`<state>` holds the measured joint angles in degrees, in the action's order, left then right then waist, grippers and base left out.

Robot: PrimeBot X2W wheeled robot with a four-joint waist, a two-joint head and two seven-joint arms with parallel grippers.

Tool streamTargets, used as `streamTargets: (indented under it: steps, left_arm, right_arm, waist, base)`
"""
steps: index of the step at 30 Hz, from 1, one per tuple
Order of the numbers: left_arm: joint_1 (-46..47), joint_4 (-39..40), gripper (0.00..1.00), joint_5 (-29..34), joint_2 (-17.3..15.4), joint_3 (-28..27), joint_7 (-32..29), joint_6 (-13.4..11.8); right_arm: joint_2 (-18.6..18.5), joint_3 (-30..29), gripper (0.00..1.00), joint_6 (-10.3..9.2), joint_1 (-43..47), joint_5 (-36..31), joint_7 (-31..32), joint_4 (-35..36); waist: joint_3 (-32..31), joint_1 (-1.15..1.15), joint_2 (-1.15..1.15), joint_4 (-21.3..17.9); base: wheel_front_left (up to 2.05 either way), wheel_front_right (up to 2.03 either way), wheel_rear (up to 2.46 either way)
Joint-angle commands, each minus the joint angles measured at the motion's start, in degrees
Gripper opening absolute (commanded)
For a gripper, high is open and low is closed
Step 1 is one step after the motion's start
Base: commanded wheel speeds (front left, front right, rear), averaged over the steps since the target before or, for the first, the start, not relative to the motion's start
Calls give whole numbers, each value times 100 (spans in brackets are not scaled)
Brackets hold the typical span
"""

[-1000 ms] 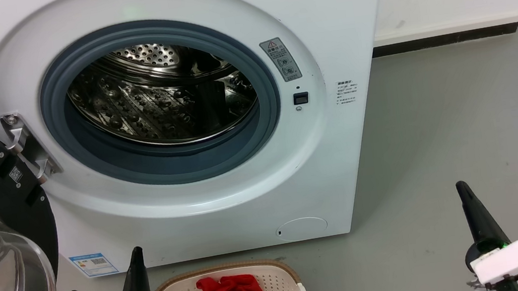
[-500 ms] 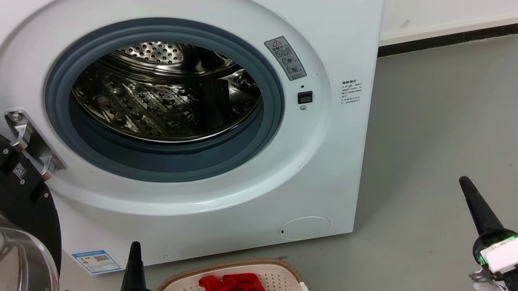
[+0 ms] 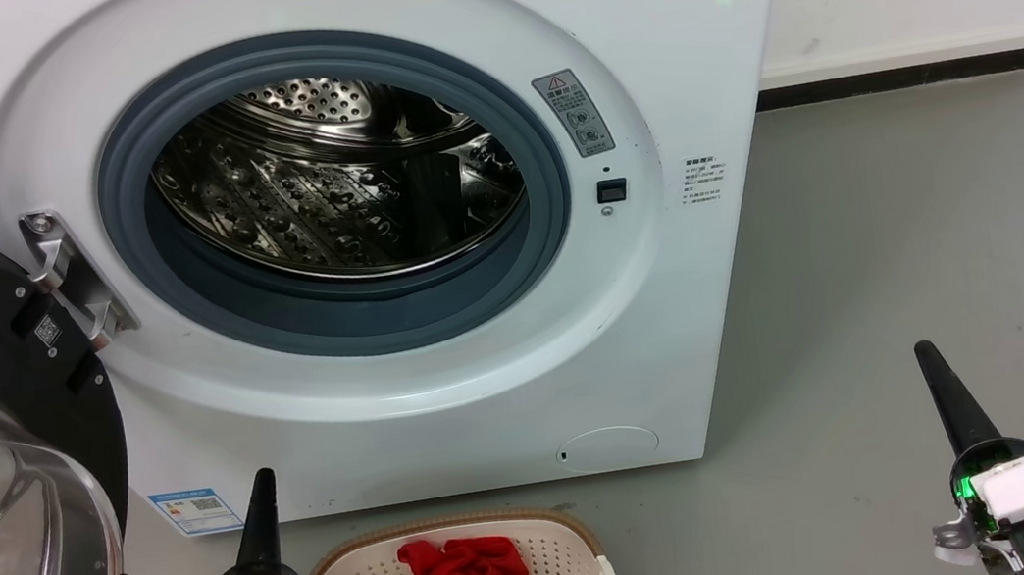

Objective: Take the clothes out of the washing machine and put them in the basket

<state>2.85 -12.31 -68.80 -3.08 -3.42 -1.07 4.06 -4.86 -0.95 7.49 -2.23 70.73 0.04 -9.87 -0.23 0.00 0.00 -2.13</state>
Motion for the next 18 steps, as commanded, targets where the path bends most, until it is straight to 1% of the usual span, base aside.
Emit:
streamTargets:
  steps: [1,18]
  left_arm:
    - [136,21,0,-132,-6,-30,-31,57]
    - [236,-60,0,-1025,5,-154,-239,172]
  right_arm:
    - [-29,-22,0,1,-124,154,27,1]
    - [-13,-137,0,1,-246,1045,202,-166]
  waist:
    - [1,0,0,6]
    - [15,0,0,78]
  base:
    - [0,0,0]
    - [0,0,0]
